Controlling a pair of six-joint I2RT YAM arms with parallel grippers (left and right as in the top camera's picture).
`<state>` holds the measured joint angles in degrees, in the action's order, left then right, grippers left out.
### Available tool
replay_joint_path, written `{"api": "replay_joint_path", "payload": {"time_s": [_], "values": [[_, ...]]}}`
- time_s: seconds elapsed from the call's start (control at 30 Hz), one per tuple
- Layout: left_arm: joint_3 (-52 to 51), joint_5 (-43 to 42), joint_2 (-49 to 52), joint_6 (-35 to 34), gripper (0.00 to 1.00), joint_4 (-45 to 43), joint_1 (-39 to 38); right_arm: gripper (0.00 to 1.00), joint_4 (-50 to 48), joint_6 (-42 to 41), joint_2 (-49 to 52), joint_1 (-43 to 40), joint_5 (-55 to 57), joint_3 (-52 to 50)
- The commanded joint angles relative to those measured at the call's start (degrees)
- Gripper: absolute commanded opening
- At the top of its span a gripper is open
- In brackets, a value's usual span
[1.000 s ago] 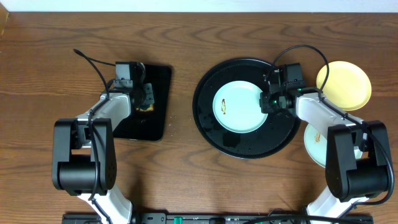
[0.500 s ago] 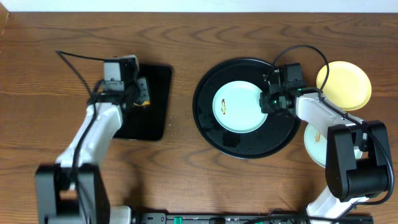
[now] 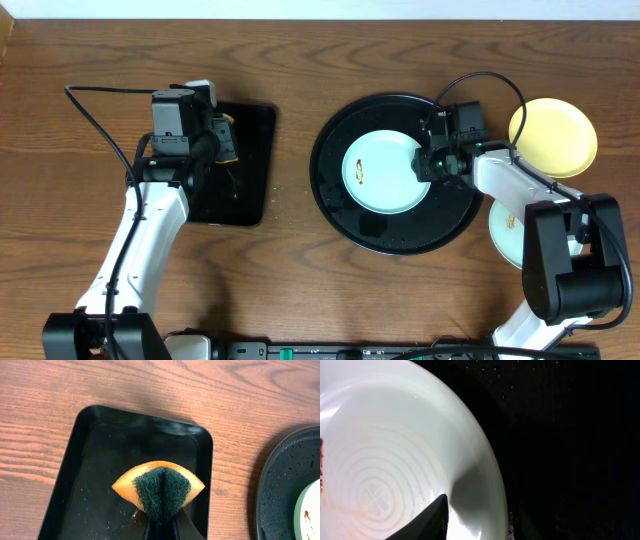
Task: Clean dirty plates on tray and stack at the side
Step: 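Grasp the green-yellow sponge in the black tray with the left gripper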
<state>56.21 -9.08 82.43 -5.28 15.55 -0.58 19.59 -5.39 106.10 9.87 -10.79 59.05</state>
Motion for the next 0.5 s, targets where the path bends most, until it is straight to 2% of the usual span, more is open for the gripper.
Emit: {"api": "replay_joint_path", "payload": {"time_s": [0.0,0.27,0.47], "values": [[0.2,-0.8,-0.8,0.6,0.07,0.5,0.1,0.4,0.1,0.3,0.7,0.3,0.2,-0.3],[0.2,-0.7,-0.8,0.6,0.08,0.5,0.1,0.38,0.1,0.3,0.7,0.3,0.2,-0.3],[0.2,-0.8,-0.8,0.6,0.07,1.6,0.1,0.15,0.1,0.3,0.7,0.3,0.2,-0.3]]}}
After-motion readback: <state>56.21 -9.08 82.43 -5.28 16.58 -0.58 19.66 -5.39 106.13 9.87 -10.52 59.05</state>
